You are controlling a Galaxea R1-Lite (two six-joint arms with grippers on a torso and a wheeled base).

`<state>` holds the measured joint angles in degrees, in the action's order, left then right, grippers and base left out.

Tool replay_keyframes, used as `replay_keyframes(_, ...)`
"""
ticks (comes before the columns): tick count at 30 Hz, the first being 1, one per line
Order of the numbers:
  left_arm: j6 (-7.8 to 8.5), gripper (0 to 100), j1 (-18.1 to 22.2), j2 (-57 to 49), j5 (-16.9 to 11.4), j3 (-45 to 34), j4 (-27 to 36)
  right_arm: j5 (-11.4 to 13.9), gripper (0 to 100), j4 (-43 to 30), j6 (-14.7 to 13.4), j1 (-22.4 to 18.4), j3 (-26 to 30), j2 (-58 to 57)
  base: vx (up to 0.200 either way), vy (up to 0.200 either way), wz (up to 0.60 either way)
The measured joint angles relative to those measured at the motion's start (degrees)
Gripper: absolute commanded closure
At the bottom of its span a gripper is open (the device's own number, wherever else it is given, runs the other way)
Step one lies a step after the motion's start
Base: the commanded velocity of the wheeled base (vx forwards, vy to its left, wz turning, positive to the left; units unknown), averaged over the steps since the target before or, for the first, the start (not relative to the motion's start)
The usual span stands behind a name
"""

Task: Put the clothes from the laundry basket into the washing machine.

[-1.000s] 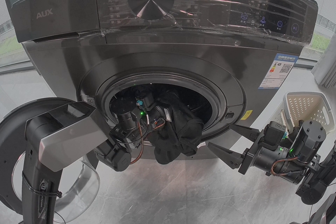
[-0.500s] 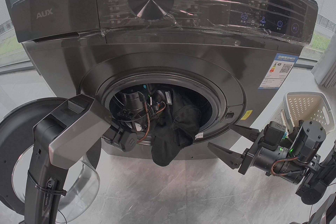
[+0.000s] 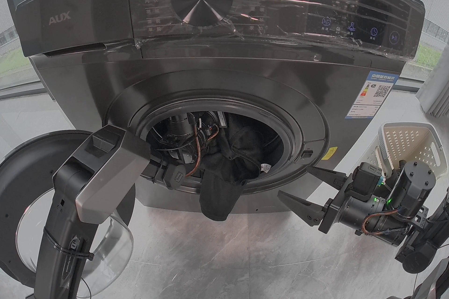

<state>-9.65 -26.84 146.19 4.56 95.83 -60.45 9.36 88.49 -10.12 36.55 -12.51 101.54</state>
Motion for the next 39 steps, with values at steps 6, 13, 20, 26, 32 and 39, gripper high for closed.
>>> replay_keyframes(6, -2.72, 0, -0.6, -0.44, 0.26, -0.93, 0.95, 0.02, 0, 0.0, 0.0, 0.0, -0.11, 0.0, 0.0, 0.0, 0.0)
replay_keyframes(13, -3.29, 0, -1.9, -3.49, 0.52, -7.17, 2.05, 0.02, 0, -0.02, 0.02, 0.0, -0.2, 0.0, 0.0, 0.0, 0.0)
replay_keyframes(20, -3.07, 0, -3.8, -7.94, 0.0, -18.38, 5.33, 0.02, 0, -0.02, 0.0, 0.18, -0.2, 0.0, 0.0, 0.0, 0.0)
replay_keyframes(26, -2.02, 0, -5.1, -10.52, -0.43, -25.64, 7.5, 0.0, 0, 0.0, 0.0, 0.38, -0.11, 0.0, 0.0, 0.0, 0.0)
replay_keyframes(32, -1.48, 0, -5.13, -10.47, -1.56, -28.14, 7.36, 0.02, 0, 0.0, 0.0, 0.41, -0.16, 0.0, 0.0, 0.0, 0.0)
replay_keyframes(39, -1.34, 100, -4.79, -8.2, -1.69, -27.48, 7.22, 0.02, 0, 0.0, -0.02, 0.71, -0.17, 0.04, 0.0, 0.0, 0.0)
